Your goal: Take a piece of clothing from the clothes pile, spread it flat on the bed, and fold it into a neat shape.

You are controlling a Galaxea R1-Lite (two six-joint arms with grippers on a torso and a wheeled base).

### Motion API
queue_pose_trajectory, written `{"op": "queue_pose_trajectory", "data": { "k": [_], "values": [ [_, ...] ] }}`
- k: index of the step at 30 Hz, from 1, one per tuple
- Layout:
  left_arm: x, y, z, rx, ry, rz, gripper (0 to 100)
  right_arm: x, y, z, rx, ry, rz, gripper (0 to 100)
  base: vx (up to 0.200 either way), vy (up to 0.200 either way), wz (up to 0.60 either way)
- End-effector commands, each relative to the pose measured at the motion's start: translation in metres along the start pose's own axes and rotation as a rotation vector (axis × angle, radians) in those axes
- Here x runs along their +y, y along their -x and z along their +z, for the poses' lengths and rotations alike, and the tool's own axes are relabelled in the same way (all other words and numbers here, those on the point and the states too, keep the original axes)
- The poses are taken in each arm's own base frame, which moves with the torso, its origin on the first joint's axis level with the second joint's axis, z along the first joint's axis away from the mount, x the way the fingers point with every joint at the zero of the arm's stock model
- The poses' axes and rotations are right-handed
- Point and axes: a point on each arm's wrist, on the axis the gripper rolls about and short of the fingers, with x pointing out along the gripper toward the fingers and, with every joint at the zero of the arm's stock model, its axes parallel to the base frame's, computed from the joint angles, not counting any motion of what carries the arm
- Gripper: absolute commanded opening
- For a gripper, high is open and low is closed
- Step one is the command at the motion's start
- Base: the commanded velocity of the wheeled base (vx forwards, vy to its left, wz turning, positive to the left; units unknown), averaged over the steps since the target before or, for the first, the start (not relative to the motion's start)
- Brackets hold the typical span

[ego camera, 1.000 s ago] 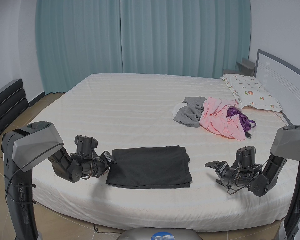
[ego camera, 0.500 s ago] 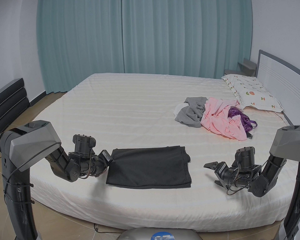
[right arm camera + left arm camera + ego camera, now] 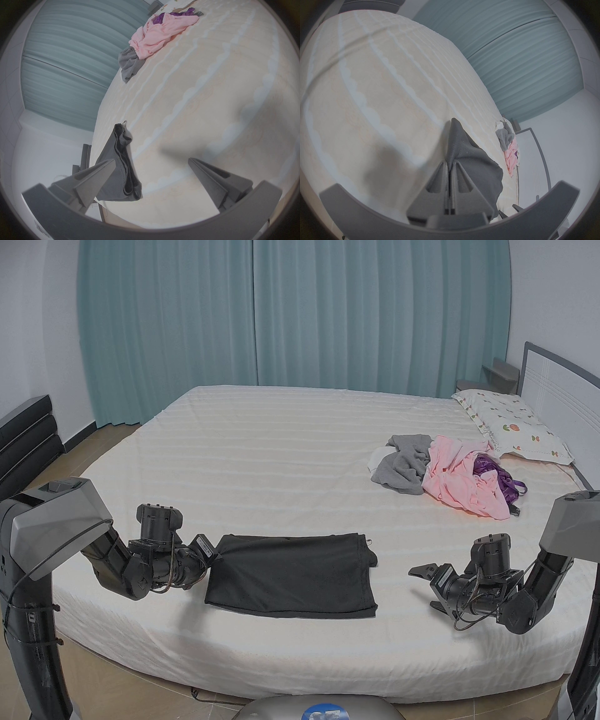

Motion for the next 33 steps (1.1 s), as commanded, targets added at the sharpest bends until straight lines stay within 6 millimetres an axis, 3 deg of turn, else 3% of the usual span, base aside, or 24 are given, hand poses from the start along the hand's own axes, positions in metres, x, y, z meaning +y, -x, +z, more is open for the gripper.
{"op": "queue_pose_trajectory", "data": {
  "k": [1, 33],
  "values": [
    [-0.0010, 0.0017, 0.0024, -0.006, 0.001, -0.006, 0, -0.0001, -0.0004, -0.0002, 0.001, 0.000, 0.000, 100, 0.000, 0.200, 0.00],
    [0.0044, -0.0014, 0.0099, -0.020, 0.012, -0.004, 0, 0.0037, -0.0007, -0.0035, 0.007, 0.010, 0.011, 100, 0.000, 0.194, 0.00]
  ]
}}
